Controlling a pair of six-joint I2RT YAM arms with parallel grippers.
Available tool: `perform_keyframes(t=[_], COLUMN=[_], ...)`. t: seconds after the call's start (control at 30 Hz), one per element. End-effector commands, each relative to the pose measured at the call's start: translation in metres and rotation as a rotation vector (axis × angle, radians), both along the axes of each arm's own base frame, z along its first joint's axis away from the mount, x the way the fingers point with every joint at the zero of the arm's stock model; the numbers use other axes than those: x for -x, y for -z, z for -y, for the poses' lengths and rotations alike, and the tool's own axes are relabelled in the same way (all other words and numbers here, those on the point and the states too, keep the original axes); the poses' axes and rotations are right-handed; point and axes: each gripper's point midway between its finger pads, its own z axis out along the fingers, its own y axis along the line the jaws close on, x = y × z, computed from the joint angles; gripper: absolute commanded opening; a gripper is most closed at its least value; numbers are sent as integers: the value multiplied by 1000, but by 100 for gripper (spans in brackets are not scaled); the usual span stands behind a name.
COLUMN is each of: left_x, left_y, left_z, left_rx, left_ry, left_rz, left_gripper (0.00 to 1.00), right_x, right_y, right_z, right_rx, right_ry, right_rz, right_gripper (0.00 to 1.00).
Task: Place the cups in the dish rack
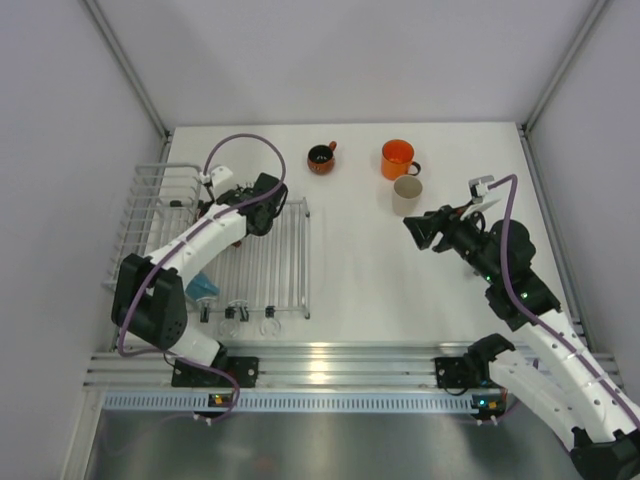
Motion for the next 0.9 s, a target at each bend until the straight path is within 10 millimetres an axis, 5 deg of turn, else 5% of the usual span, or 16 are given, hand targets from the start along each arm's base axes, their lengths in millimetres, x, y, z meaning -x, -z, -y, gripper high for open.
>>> perform_keyframes(t=[0.0,0.17,0.23,0.27,0.3,0.37,0.57,0.87], left_x=[0,-13,-19,-25,-30,-37,-42,-44], left_y=[-30,-42,-32,-36,-22,-11,21,34], left_z=[-4,26,41,49,57,70,75,34], left_rx=[-81,-181,-254,-267,-295,-293,-354,-304], left_ry=[22,164,244,266,296,368,450,418], left_rz=[32,-41,-136,-143,-202,-280,-452,-567], left_gripper=[59,52,44,37,15,0,0,0], right_x=[-2,-2,-1,-1,-1,0,2,8], right_y=[-5,-4,-5,-5,-6,-7,-10,-14], right_z=[3,5,6,7,7,7,17,23], right_rx=[3,5,4,4,5,5,20,15], right_ry=[15,24,27,30,30,30,65,81], right_rz=[29,32,35,35,37,41,58,79], right_gripper=[62,62,62,62,62,62,62,62])
